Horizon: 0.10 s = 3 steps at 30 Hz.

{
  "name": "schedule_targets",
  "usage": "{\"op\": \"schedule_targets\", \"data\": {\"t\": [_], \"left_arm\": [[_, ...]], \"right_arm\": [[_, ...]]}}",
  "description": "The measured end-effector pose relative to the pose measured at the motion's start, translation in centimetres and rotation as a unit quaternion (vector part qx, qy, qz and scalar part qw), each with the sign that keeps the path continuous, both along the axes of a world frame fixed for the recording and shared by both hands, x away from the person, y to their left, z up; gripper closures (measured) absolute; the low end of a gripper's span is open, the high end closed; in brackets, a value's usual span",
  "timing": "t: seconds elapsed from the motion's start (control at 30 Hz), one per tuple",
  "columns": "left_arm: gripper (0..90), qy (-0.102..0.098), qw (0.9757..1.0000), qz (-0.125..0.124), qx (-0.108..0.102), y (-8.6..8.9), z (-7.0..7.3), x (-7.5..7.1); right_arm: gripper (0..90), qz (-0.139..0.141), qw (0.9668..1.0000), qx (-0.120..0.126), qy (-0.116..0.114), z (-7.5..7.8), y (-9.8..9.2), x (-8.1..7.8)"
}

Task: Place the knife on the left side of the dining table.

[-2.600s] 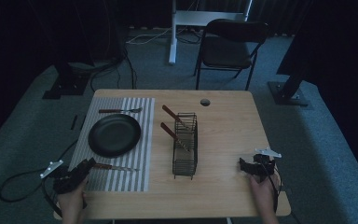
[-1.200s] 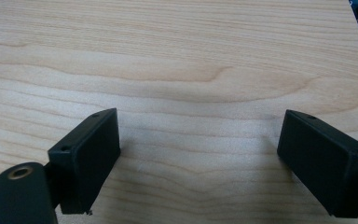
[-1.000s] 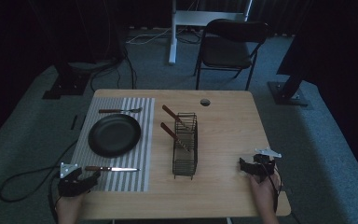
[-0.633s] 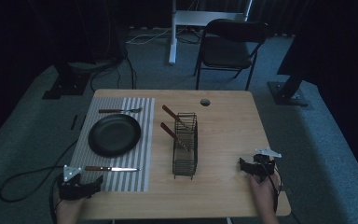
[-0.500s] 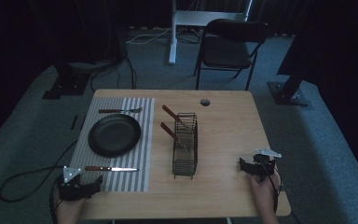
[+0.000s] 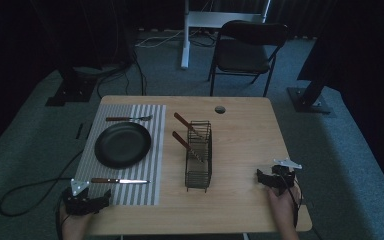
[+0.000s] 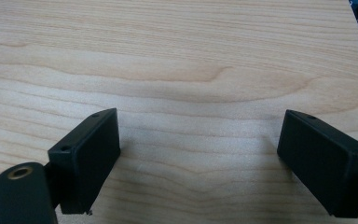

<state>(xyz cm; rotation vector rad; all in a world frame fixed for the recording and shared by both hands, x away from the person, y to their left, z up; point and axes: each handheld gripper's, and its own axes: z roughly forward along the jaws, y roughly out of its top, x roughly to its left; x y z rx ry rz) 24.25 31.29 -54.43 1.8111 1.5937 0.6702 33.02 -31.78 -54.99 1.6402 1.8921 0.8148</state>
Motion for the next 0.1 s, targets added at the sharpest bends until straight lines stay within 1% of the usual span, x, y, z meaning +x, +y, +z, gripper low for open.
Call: {"op": "schedule_targets", "data": {"t": [0.1], "left_arm": [[0.3, 0.0, 1.0, 0.001, -0.002, 0.04, -0.01, -0.04]], "right_arm": [[12.0, 0.0, 1.0, 0.0, 0.0, 0.0, 0.0, 0.0]]}}
